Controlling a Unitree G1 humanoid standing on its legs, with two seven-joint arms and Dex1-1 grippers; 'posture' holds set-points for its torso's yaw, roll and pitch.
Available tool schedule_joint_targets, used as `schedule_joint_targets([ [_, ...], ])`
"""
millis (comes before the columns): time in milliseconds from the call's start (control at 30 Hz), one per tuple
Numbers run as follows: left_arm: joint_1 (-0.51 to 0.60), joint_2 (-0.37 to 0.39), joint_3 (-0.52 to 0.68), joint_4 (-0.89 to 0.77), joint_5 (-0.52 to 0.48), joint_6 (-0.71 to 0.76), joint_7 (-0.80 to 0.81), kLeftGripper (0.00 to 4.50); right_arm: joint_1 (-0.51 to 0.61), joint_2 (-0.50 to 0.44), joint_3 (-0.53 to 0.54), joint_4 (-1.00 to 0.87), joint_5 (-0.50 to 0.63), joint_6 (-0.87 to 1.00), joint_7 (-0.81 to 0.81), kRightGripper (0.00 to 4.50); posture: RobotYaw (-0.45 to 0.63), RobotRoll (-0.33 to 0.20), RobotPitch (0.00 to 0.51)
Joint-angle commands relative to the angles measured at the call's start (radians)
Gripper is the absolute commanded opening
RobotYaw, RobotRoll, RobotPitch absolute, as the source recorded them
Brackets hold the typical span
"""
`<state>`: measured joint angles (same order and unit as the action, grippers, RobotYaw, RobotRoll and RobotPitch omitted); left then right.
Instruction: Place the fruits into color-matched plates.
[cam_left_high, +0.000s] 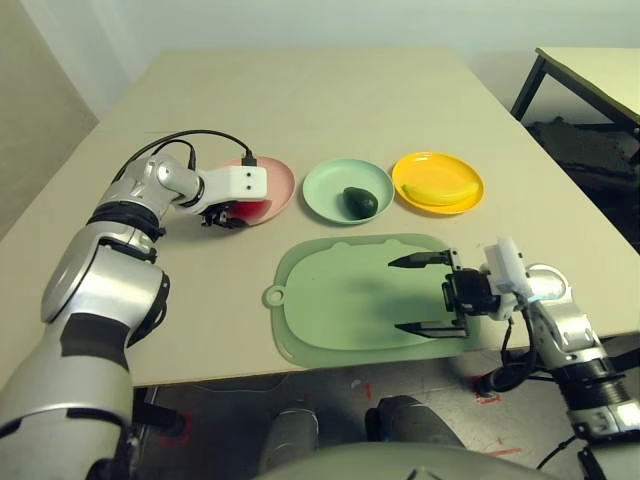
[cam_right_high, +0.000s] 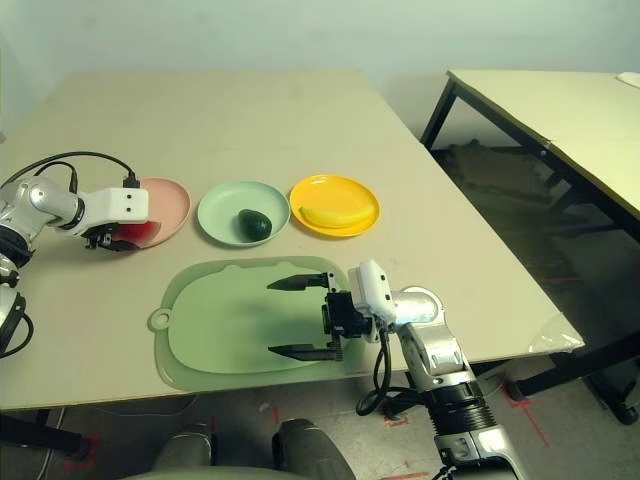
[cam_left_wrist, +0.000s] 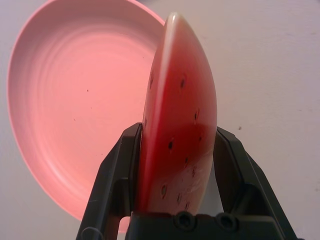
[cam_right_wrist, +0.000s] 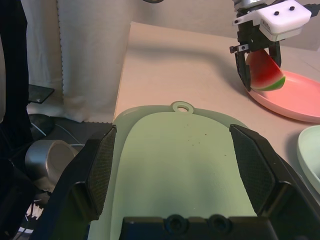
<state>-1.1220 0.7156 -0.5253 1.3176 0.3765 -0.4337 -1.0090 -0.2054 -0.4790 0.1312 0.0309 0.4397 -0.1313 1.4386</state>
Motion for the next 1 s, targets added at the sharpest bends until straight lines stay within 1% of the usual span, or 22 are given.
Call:
schedule_joint_targets([
  [33, 0.007, -0.008, 0.032, 0.019, 0.021, 0.017, 0.011, 2.29, 0.009, -0.005, 0.007, -0.016, 0.010, 0.009, -0.006, 4.50, -0.08, 0.000, 0.034],
  [133, -0.013, -0.017, 0.076, 0.014, -0.001, 0.026, -0.030, 2.29, 0.012, -0.006, 0.005, -0.018, 0.009, 0.011, -0.010, 4.50, -0.07, 0.000, 0.033],
  [400, -0.069, -0.024, 0.175, -0.006, -0.053, 0.094, -0.256, 2.29, -0.001, 0.003, 0.011, 0.003, 0.000, 0.000, -0.012, 4.50, -0.07, 0.000, 0.023],
  [500, -0.091, -0.014, 0.187, -0.006, -0.041, 0.111, -0.273, 2.29, -0.006, 0.009, 0.014, 0.010, -0.003, -0.004, -0.014, 4.50, -0.07, 0.000, 0.020],
  [633, -0.106, -0.003, 0.182, 0.005, -0.001, 0.112, -0.188, 2.29, -0.011, 0.019, 0.012, 0.012, 0.000, -0.009, -0.024, 4.50, -0.08, 0.000, 0.022],
  [700, -0.100, -0.006, 0.172, 0.014, 0.027, 0.116, -0.105, 2.29, -0.010, 0.024, 0.009, 0.002, 0.005, -0.002, -0.035, 4.50, -0.09, 0.000, 0.027],
  [767, -0.086, -0.013, 0.152, 0.021, 0.065, 0.114, -0.013, 2.29, -0.005, 0.026, 0.005, -0.014, 0.013, 0.015, -0.049, 4.50, -0.09, 0.000, 0.031],
  [867, -0.064, -0.029, 0.141, 0.033, 0.098, 0.122, 0.083, 2.29, 0.013, 0.024, -0.005, -0.046, 0.026, 0.045, -0.081, 4.50, -0.11, 0.000, 0.040],
  [1000, -0.035, -0.053, 0.133, 0.045, 0.130, 0.142, 0.173, 2.29, 0.041, 0.022, -0.020, -0.101, 0.041, 0.099, -0.148, 4.50, -0.13, 0.000, 0.049],
])
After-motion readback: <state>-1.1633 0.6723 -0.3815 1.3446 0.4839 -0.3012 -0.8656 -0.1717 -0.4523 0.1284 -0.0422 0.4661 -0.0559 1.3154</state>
